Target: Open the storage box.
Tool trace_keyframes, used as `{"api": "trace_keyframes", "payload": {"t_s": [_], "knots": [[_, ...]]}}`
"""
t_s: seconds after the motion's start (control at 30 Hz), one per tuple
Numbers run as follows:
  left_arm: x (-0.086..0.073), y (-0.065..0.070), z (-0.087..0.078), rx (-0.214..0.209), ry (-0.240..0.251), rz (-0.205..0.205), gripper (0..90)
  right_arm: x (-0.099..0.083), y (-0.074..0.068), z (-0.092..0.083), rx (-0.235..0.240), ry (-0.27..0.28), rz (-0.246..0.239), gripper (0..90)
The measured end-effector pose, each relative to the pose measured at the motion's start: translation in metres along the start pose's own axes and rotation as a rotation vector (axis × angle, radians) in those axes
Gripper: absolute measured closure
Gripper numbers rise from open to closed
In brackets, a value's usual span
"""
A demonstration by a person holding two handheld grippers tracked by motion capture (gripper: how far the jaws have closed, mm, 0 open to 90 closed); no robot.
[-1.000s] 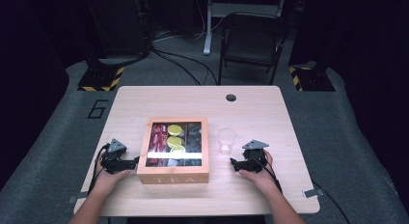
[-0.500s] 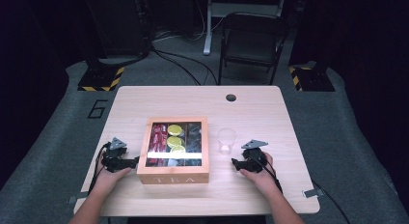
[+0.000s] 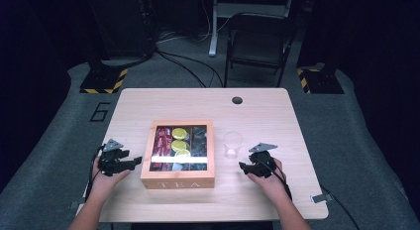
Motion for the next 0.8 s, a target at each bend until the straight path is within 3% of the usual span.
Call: {"api": "trace_keyframes", "payload": {"t_s": [0.17, 0.3, 0.33, 0.4, 0.43, 0.6, 0.8], "knots": [[0.003, -0.001, -0.004, 0.0, 0.004, -0.015, 37.0, 0.004, -0.001, -0.007, 0.025, -0.002, 0.027, 52.1], [0.005, 0.0, -0.009, 0.002, 0.007, -0.016, 39.8, 0.008, -0.006, -0.011, 0.029, 0.014, -0.012, 53.7], [0.005, 0.0, -0.01, 0.003, 0.007, -0.02, 40.6, 0.009, -0.006, -0.012, 0.035, 0.017, -0.042, 54.7], [0.006, 0.001, -0.01, -0.006, 0.007, -0.034, 42.4, 0.011, -0.008, -0.014, 0.03, 0.028, -0.041, 55.5], [0.007, 0.004, -0.012, -0.018, 0.011, -0.06, 42.4, 0.013, -0.01, -0.016, 0.034, 0.039, -0.049, 56.4], [0.013, 0.012, -0.014, -0.033, 0.021, -0.039, 45.7, 0.023, -0.017, -0.027, 0.058, 0.082, -0.079, 60.1], [0.018, 0.016, -0.019, -0.027, 0.038, -0.029, 46.1, 0.035, -0.027, -0.039, 0.113, 0.123, -0.071, 64.5]]}}
Point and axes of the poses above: each handheld gripper's, and its own axes: z roughly forward along the jaws, x roughly out of its top, y roughly to its right, the point moved 7 cm from there along z, roughly forward along the jaws, and after that the axes turned 10 degrees about y, right-handed, at the moved point
